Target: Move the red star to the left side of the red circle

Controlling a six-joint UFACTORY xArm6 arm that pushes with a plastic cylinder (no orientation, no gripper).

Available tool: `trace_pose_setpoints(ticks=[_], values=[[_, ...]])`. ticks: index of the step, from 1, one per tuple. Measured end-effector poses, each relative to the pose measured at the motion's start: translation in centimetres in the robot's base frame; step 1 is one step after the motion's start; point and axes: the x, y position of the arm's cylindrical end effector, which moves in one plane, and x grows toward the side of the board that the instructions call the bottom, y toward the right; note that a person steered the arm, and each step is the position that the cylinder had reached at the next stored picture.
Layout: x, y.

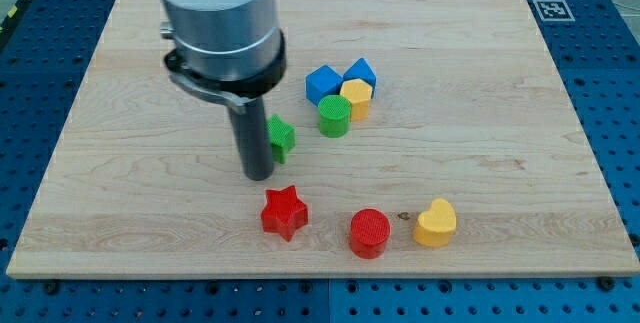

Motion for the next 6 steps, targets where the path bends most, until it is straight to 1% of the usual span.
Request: trace_pose_setpoints(ticks=[1, 2, 3, 5, 6], values=[[-0.5, 1.3], [-0.7, 1.0], [-0.6, -1.8], [-3.4, -2.0], [-3.0, -1.9]])
